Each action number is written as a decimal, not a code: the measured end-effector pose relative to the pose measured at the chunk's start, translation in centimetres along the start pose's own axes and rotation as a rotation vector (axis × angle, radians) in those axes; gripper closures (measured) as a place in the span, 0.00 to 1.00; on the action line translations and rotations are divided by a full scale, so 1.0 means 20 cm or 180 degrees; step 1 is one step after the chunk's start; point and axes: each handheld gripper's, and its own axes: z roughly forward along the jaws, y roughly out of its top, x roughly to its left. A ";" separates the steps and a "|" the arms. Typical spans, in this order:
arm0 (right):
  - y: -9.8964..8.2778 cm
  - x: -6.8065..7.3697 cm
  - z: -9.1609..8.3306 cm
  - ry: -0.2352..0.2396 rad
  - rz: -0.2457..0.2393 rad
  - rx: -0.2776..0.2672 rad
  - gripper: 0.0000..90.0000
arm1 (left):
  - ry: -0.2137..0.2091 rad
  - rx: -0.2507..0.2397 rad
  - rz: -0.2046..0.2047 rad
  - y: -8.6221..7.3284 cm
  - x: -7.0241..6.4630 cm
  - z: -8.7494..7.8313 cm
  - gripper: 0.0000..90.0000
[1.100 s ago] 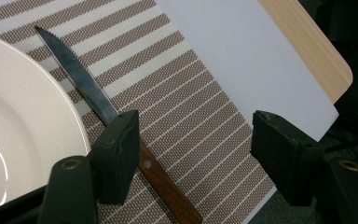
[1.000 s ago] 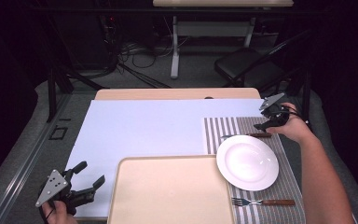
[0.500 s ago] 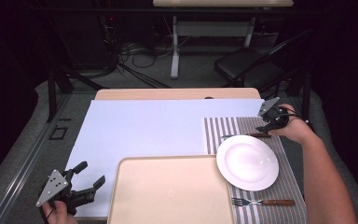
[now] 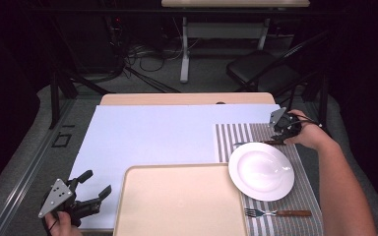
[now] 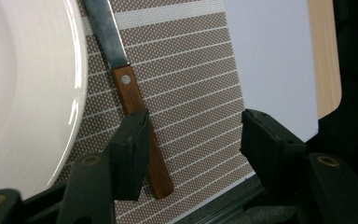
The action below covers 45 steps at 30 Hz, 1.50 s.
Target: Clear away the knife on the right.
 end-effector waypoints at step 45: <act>-0.02 0.09 0.15 0.0224 -0.0108 0.0192 0.61 | -0.0002 0.0016 -0.0005 0.00 0.00 0.00 0.17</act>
